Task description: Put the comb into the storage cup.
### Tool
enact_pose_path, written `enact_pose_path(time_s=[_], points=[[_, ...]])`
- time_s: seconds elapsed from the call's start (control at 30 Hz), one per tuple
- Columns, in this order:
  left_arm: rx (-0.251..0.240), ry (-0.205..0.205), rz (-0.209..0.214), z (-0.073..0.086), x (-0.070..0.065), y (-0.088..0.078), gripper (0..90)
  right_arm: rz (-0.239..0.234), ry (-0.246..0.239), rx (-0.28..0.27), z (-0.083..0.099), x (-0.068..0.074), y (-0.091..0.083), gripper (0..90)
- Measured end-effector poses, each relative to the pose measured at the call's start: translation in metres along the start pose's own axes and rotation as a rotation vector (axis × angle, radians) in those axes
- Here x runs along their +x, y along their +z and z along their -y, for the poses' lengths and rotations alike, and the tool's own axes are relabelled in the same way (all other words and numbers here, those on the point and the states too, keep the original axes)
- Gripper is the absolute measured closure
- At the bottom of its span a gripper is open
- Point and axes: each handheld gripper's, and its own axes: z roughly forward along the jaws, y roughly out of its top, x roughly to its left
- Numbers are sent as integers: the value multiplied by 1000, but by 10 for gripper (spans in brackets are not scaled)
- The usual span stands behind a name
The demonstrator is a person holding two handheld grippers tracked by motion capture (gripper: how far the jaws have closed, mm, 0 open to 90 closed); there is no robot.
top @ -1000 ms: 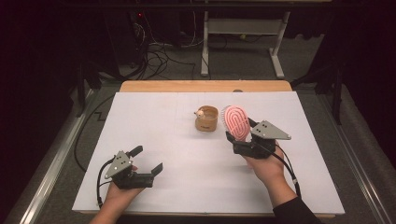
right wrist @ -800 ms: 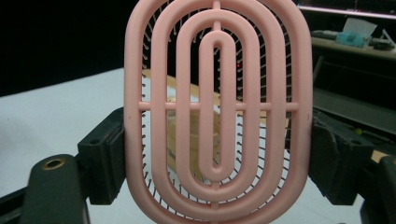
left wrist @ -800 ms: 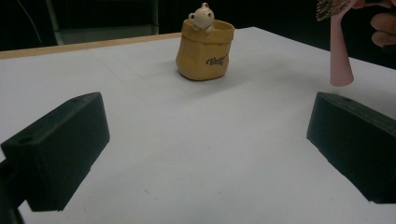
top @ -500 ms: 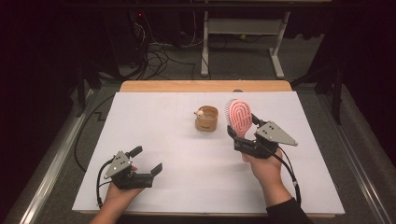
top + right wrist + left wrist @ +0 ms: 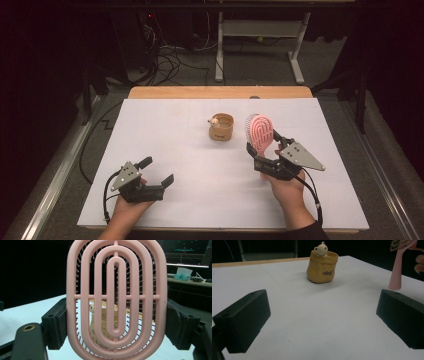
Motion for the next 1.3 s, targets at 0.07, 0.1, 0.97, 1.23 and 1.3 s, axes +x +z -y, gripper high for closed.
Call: enact_pose_path(time_s=[0.07, 0.1, 0.97, 1.23, 1.3], points=[[6, -2, 2, 0, -1, 1, 0, 5, 0, -8, -1, -1, 0, 198], [7, -1, 2, 0, -1, 1, 0, 5, 5, -10, -1, -2, 0, 198], [19, 41, 47, -38, -8, 39, 0, 9, -11, -15, -2, -2, 0, 198], [12, 66, 72, -49, -16, 61, 0, 23, -15, -19, -2, -4, -2, 198], [4, 63, 84, -53, -17, 66, 0, 25, -12, -20, -2, -5, -2, 198]])
